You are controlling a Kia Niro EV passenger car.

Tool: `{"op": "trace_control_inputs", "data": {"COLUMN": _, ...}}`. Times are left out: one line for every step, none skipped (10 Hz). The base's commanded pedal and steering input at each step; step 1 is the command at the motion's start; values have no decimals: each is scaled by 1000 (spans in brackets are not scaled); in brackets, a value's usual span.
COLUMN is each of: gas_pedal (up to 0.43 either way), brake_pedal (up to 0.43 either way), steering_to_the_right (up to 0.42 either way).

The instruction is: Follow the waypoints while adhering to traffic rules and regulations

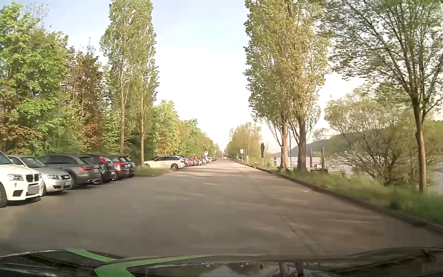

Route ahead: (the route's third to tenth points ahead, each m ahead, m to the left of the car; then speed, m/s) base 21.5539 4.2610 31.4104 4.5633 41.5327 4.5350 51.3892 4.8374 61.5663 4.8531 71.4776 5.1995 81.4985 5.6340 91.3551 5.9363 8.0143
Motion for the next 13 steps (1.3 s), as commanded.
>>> {"op": "trace_control_inputs", "data": {"gas_pedal": 87, "brake_pedal": 0, "steering_to_the_right": 1}}
{"op": "trace_control_inputs", "data": {"gas_pedal": 87, "brake_pedal": 0, "steering_to_the_right": -1}}
{"op": "trace_control_inputs", "data": {"gas_pedal": 87, "brake_pedal": 0, "steering_to_the_right": -4}}
{"op": "trace_control_inputs", "data": {"gas_pedal": 87, "brake_pedal": 0, "steering_to_the_right": -4}}
{"op": "trace_control_inputs", "data": {"gas_pedal": 87, "brake_pedal": 0, "steering_to_the_right": -4}}
{"op": "trace_control_inputs", "data": {"gas_pedal": 87, "brake_pedal": 0, "steering_to_the_right": -5}}
{"op": "trace_control_inputs", "data": {"gas_pedal": 87, "brake_pedal": 0, "steering_to_the_right": -6}}
{"op": "trace_control_inputs", "data": {"gas_pedal": 87, "brake_pedal": 0, "steering_to_the_right": -7}}
{"op": "trace_control_inputs", "data": {"gas_pedal": 87, "brake_pedal": 0, "steering_to_the_right": -8}}
{"op": "trace_control_inputs", "data": {"gas_pedal": 87, "brake_pedal": 0, "steering_to_the_right": -9}}
{"op": "trace_control_inputs", "data": {"gas_pedal": 87, "brake_pedal": 0, "steering_to_the_right": -8}}
{"op": "trace_control_inputs", "data": {"gas_pedal": 87, "brake_pedal": 0, "steering_to_the_right": -8}}
{"op": "trace_control_inputs", "data": {"gas_pedal": 87, "brake_pedal": 0, "steering_to_the_right": -8}}
